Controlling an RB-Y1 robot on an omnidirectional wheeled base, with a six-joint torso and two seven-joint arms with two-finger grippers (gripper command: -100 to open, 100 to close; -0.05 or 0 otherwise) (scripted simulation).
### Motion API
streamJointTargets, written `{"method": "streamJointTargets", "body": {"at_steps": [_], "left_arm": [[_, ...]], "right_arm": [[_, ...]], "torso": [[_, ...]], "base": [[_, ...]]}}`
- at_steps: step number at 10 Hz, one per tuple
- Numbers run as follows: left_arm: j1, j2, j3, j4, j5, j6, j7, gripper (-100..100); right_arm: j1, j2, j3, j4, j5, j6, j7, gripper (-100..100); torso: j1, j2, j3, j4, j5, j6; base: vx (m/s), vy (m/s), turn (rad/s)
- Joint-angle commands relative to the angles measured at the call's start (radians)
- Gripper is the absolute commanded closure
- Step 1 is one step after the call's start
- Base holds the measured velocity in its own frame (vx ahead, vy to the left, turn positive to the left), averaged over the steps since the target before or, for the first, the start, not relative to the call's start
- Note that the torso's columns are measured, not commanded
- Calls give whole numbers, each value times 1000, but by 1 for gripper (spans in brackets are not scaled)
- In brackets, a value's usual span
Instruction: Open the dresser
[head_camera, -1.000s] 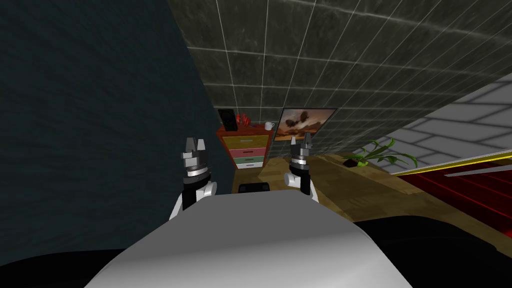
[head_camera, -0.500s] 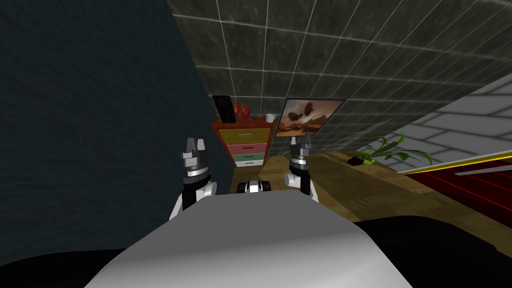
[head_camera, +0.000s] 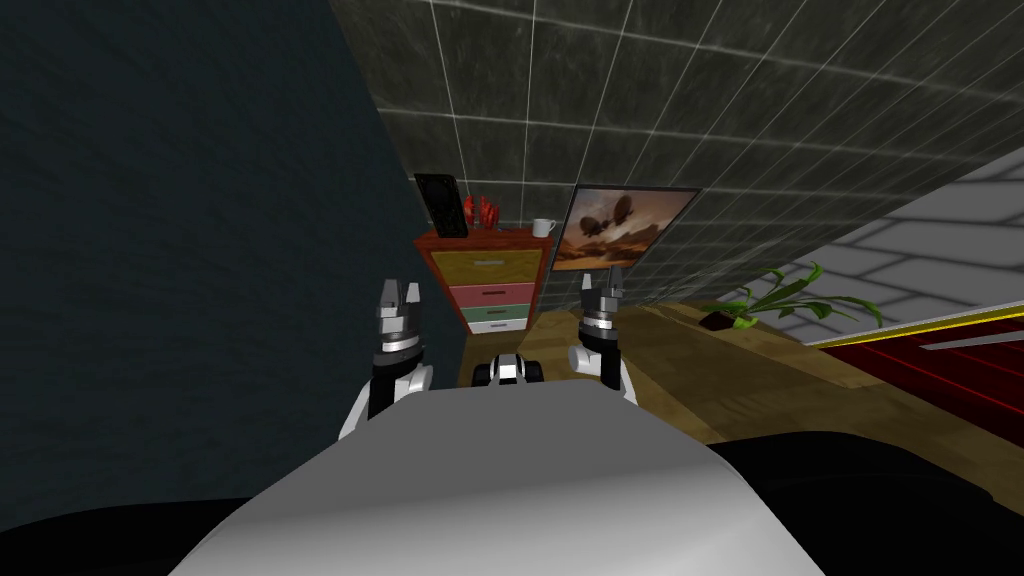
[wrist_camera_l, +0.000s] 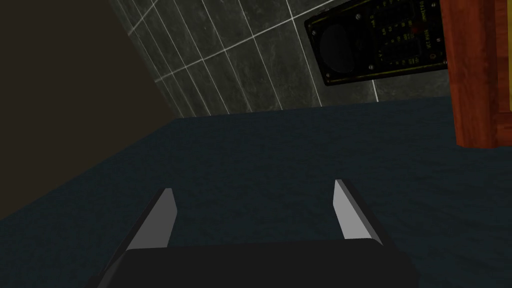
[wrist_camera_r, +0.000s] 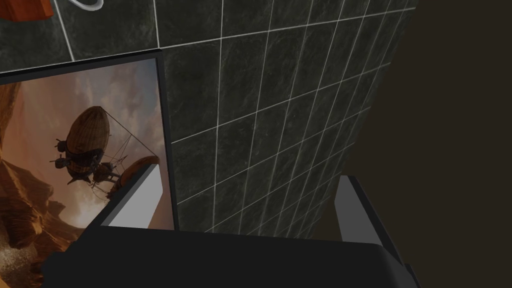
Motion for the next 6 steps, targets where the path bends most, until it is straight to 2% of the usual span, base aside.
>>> {"method": "streamJointTargets", "body": {"at_steps": [1,6], "left_arm": [[-8,27,3,58,-5,-17,-7,-100],[-26,55,5,199,-18,-59,-27,-100]], "right_arm": [[0,0,0,0,0,0,0,0],[0,0,0,0,0,0,0,0]], "torso": [[0,1,0,0,0,0],[0,1,0,0,0,0]], "base": [[60,-8,-8],[73,-19,-10]]}}
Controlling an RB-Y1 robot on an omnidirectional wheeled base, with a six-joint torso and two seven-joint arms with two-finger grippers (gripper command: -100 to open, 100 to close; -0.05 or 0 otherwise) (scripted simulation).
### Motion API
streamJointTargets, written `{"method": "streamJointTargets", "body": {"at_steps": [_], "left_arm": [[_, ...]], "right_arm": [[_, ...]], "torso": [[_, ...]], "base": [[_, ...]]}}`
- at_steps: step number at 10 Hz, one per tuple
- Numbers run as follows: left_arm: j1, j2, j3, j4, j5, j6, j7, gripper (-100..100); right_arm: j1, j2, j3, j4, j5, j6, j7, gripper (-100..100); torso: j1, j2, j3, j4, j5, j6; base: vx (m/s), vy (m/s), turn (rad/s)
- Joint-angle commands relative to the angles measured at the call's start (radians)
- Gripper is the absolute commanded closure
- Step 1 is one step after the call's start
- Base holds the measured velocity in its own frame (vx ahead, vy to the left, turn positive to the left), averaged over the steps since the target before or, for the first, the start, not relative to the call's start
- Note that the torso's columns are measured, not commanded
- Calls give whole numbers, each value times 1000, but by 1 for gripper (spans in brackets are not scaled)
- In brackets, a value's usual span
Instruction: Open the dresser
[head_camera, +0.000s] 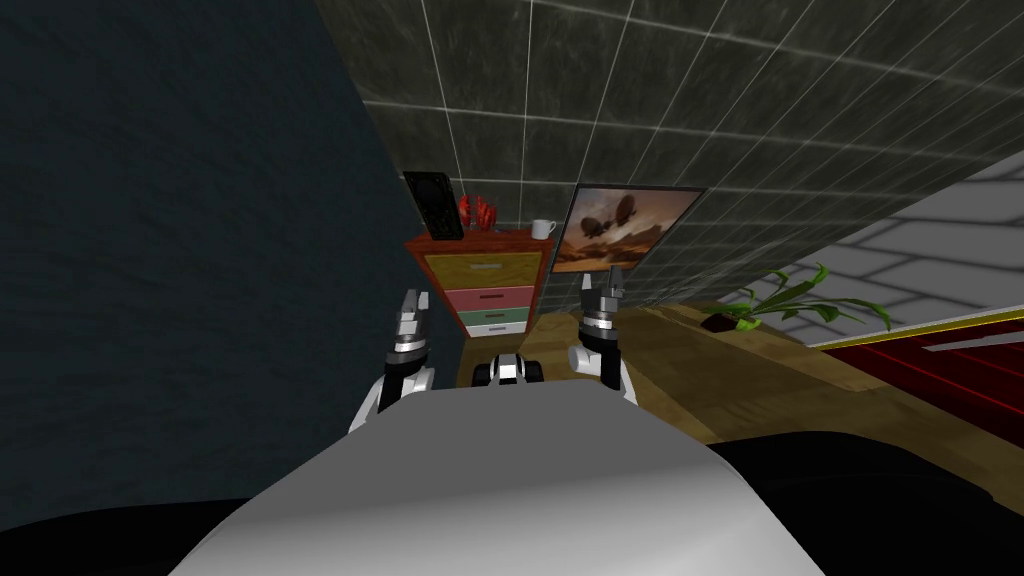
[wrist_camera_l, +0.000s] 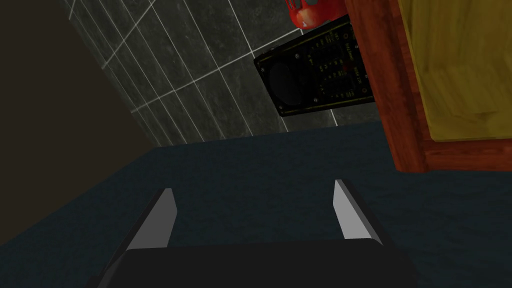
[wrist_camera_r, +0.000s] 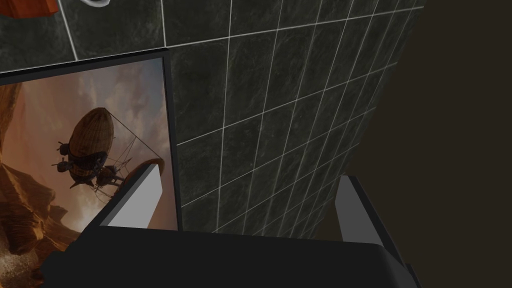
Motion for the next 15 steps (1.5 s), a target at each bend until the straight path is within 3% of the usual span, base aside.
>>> {"method": "streamJointTargets", "body": {"at_steps": [1,7,15], "left_arm": [[-8,13,1,72,-8,-19,-11,-100],[-27,29,4,216,-21,-60,-32,-100],[-59,36,8,455,-43,-129,-65,-100]], "right_arm": [[0,0,0,0,0,0,0,0],[0,0,0,0,0,0,0,0],[0,0,0,0,0,0,0,0]], "torso": [[0,0,0,0,0,0],[0,1,1,0,0,0],[0,2,1,0,0,0]], "base": [[79,-18,-9],[73,-15,-9],[75,-17,-9]]}}
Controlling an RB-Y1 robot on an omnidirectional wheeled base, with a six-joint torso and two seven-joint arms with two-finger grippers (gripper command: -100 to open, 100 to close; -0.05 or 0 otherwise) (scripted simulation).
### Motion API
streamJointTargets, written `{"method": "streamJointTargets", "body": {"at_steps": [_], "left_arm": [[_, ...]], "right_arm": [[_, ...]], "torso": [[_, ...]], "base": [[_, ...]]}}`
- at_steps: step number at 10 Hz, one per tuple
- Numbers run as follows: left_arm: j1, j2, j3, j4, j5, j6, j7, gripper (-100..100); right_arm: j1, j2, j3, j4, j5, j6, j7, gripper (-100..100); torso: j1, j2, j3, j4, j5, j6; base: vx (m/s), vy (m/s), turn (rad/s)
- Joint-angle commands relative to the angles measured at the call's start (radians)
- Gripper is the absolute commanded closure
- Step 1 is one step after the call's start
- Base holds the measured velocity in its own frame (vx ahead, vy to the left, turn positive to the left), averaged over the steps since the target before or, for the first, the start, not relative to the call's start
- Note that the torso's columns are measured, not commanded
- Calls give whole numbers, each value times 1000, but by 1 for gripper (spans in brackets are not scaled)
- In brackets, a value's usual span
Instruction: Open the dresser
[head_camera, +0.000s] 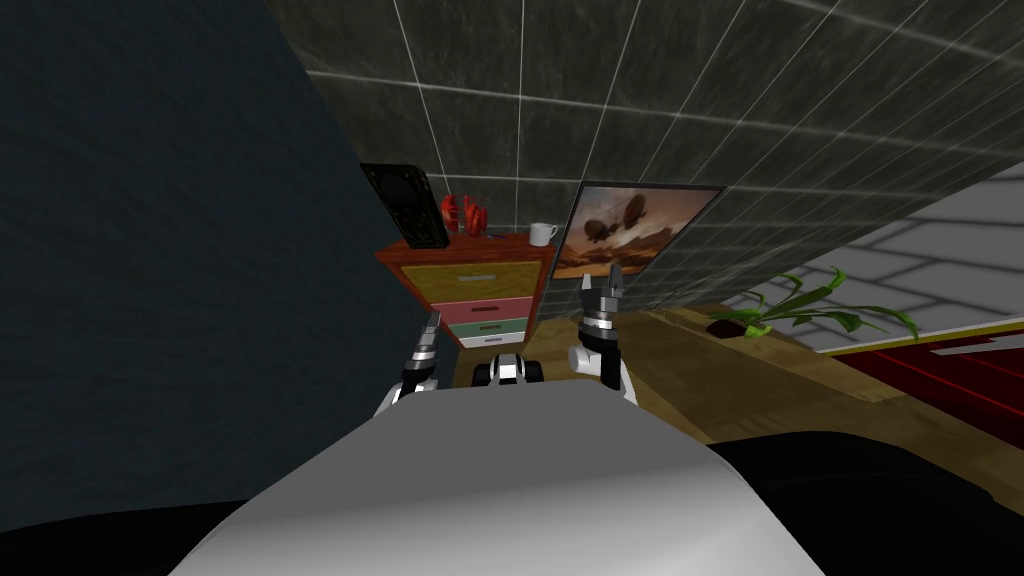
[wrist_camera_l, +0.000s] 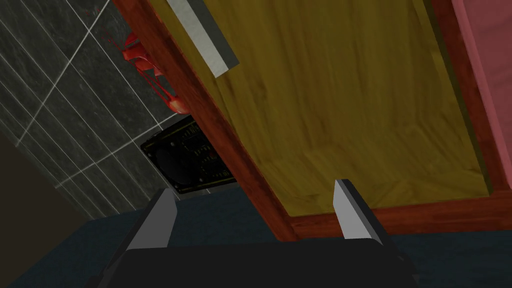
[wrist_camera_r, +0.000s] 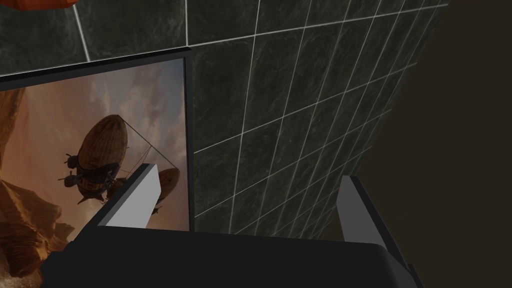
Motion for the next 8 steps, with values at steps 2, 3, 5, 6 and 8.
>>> {"method": "streamJointTargets", "body": {"at_steps": [2,3,5,6,8], "left_arm": [[-12,0,2,97,-8,-28,-13,-100],[-17,-1,2,129,-12,-39,-18,-100],[-22,-1,3,179,-15,-51,-24,-100],[-28,-3,4,213,-19,-62,-29,-100],[-38,-7,5,284,-26,-82,-40,-100]], "right_arm": [[0,0,0,0,0,0,0,0],[0,0,0,0,0,0,0,0],[0,0,0,0,0,0,0,0],[0,0,0,0,0,0,0,0],[0,0,0,0,0,0,0,0]], "torso": [[0,0,0,0,0,0],[0,0,0,0,0,0],[0,-3,-2,-1,0,0],[1,-1,-1,0,0,0],[0,-1,0,0,0,0]], "base": [[48,-12,-7],[74,-29,-14],[91,-13,-8],[61,-3,-9],[95,-25,-15]]}}
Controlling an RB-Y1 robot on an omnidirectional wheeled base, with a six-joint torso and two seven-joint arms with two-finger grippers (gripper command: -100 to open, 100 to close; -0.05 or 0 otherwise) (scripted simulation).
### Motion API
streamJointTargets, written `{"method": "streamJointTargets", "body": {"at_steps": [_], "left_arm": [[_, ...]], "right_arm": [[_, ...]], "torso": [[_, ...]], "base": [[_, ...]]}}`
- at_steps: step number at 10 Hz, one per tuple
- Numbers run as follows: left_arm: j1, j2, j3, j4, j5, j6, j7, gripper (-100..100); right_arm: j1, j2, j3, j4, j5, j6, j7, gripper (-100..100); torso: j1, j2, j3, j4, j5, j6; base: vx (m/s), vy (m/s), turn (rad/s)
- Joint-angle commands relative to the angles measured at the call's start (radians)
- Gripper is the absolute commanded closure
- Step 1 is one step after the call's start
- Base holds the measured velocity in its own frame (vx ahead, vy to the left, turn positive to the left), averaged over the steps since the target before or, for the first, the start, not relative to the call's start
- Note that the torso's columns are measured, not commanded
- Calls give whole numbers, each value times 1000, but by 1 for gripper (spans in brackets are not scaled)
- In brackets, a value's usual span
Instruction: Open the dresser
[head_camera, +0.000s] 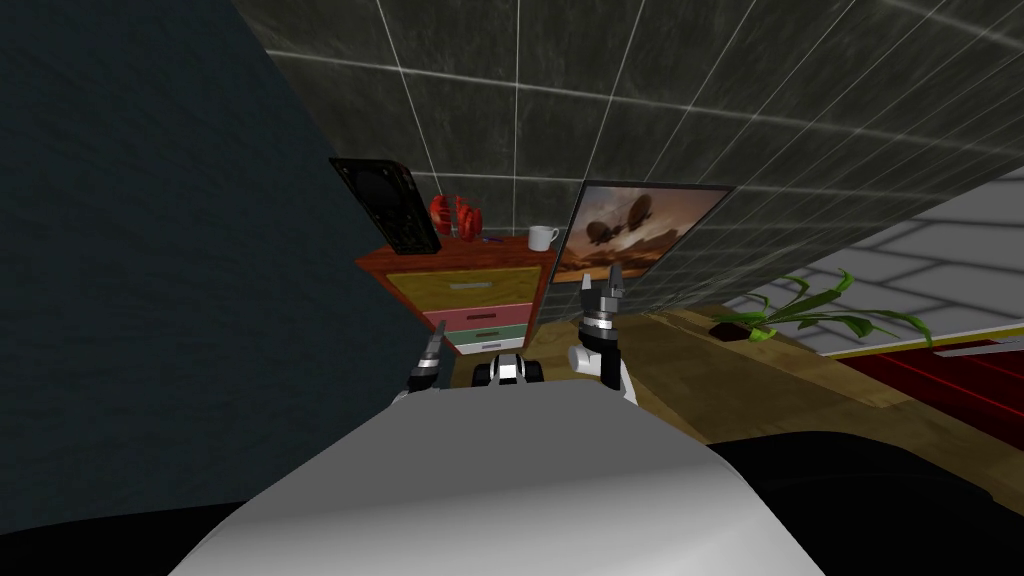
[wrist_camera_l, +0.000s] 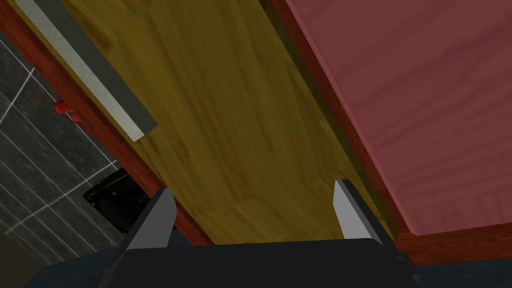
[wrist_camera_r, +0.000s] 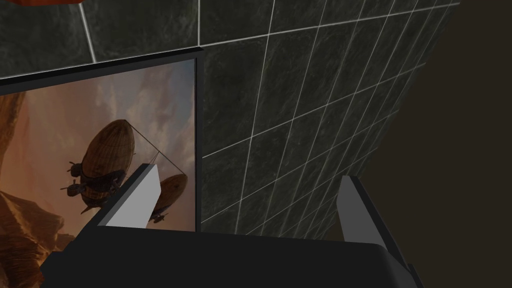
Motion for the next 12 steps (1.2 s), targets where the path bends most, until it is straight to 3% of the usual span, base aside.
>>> {"method": "streamJointTargets", "body": {"at_steps": [1,3,7,12], "left_arm": [[-2,-5,0,61,-6,-15,-8,-100],[-12,-15,1,132,-12,-34,-18,-100],[-21,-31,2,198,-18,-52,-27,-100],[-38,-95,5,330,-29,-87,-44,-100]], "right_arm": [[0,0,0,0,0,0,0,0],[0,0,0,0,0,0,0,0],[0,0,0,0,0,0,0,0],[0,0,0,0,0,0,0,0]], "torso": [[-1,-1,-1,0,0,0],[1,2,1,0,0,0],[0,-1,0,0,0,0],[1,-1,0,0,0,0]], "base": [[62,-20,1],[64,-4,-9],[57,-11,-7],[58,-10,-8]]}}
